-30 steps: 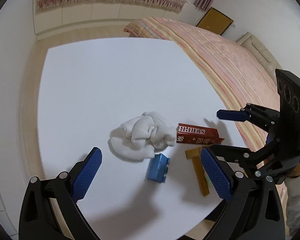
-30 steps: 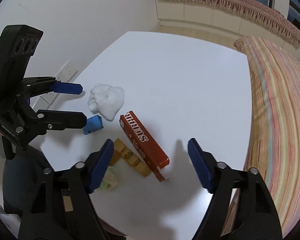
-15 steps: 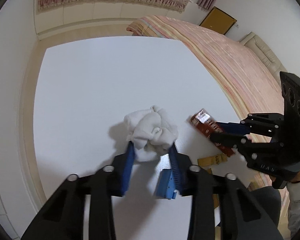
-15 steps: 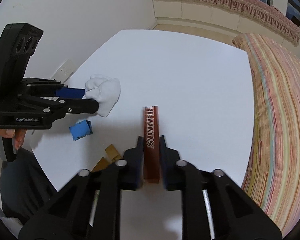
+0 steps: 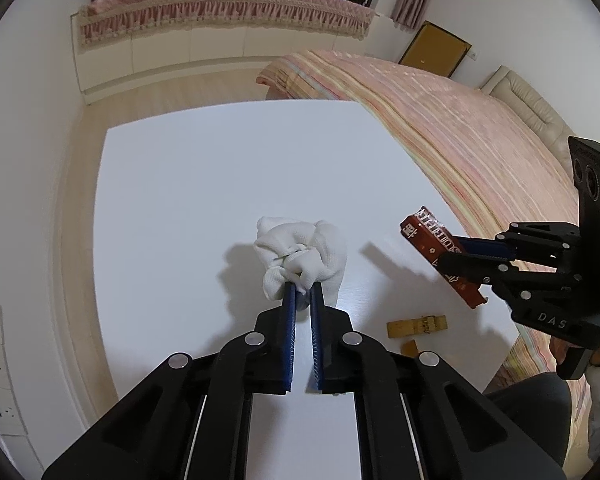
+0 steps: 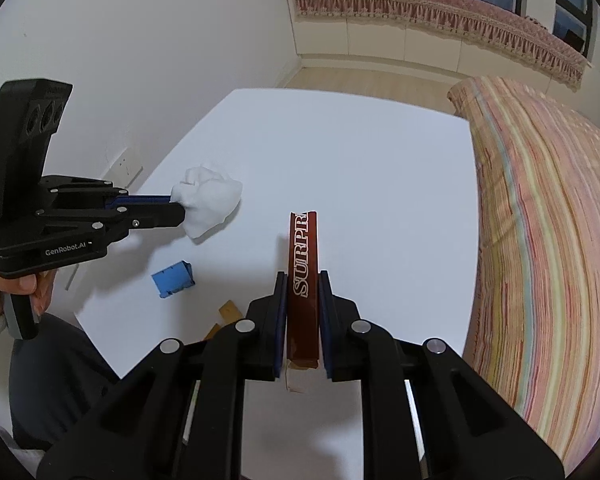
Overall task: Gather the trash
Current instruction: 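Carry both held items down to the pink bin and open both tools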
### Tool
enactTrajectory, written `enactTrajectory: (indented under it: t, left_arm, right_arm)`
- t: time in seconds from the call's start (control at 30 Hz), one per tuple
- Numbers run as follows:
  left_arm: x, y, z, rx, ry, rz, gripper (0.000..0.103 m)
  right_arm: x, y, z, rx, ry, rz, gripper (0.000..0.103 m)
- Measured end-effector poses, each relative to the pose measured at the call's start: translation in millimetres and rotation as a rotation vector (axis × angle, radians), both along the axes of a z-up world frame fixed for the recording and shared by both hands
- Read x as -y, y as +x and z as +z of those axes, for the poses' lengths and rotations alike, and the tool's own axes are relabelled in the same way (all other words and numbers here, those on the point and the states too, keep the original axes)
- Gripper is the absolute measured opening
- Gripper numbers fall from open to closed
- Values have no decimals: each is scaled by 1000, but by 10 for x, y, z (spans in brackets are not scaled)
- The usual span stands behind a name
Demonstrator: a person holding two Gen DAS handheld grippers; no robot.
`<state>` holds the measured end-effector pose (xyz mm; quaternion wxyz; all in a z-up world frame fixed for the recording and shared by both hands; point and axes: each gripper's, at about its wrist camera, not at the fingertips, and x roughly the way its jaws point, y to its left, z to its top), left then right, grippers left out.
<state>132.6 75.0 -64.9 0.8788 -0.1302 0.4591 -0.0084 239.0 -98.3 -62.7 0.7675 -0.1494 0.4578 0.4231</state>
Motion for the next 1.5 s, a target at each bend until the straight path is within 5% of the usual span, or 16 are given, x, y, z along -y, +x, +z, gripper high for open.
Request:
enactTrajectory:
  t: [0.37,0.83,1.5]
  left_arm:
    - [164,-230,312,42,27,-25,7]
    - [679,-1006,568,93,97,-94,7]
    - [1181,-1704,212,39,80,-178,7]
  right_arm:
    - [201,-342,364,35,50,-8,14]
    - [690,-1207,620,51,92,-29,14]
    - [1070,-2100,299,-36,62,-14,14]
